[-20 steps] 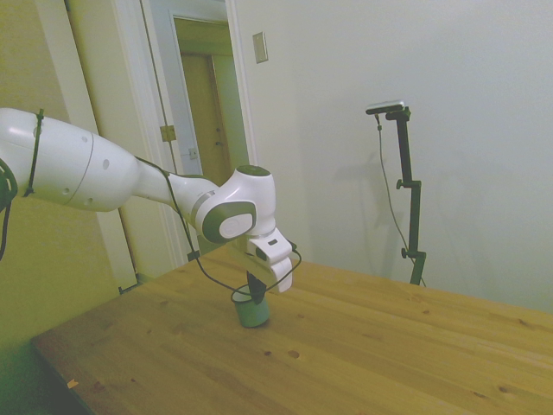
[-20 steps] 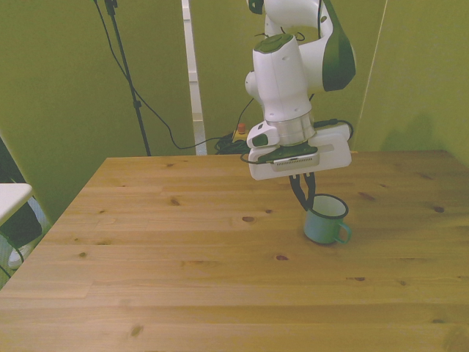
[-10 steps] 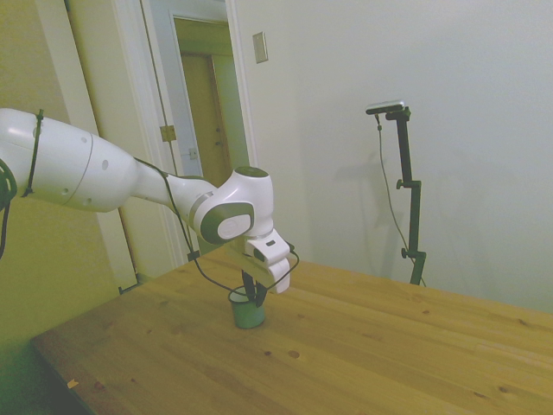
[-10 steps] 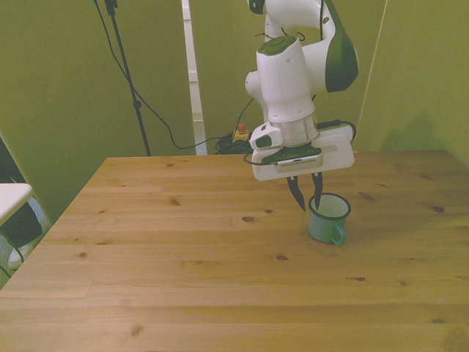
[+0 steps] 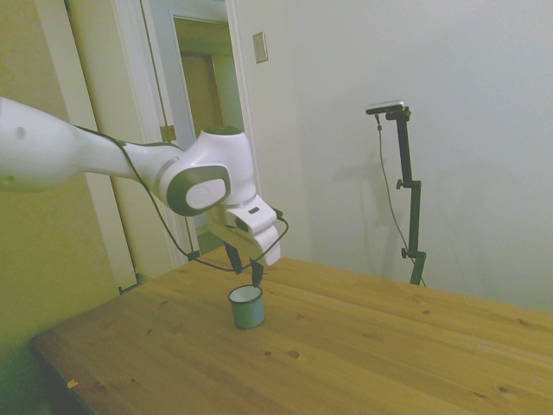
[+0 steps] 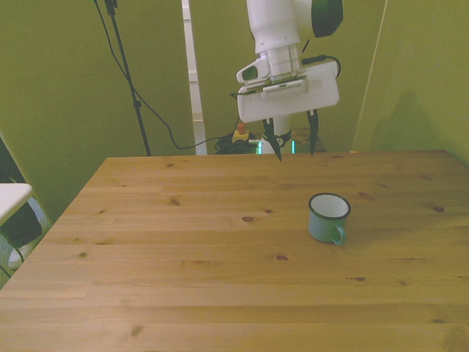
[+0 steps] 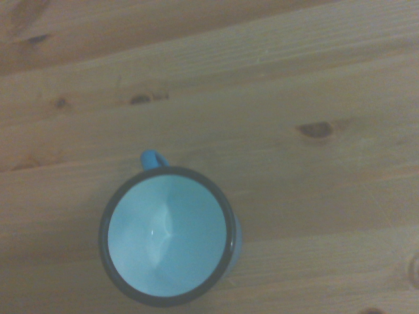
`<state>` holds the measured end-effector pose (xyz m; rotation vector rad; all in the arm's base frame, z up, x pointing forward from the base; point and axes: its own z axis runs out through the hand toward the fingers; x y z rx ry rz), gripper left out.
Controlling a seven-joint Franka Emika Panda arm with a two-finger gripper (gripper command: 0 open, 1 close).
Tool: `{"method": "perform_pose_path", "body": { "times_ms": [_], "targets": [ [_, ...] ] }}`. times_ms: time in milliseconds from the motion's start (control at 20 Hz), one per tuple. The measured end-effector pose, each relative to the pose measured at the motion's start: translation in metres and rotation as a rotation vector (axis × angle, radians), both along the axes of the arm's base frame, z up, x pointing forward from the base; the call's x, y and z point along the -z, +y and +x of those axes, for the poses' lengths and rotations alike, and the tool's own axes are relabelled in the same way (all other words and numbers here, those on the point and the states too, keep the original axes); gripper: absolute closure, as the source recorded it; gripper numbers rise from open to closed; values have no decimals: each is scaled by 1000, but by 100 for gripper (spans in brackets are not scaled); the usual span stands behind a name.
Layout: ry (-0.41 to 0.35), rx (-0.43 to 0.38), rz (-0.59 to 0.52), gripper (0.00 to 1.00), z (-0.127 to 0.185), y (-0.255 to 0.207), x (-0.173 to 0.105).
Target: Flip the mug upright
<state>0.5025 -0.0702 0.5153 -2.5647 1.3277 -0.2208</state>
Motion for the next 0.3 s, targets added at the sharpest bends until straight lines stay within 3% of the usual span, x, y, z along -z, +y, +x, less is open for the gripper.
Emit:
{"method": "perform_pose_path", "body": {
  "times_ms": [300],
  "targets": [
    [-17, 27, -116, 0, -69, 41, -2]
  ]
}}
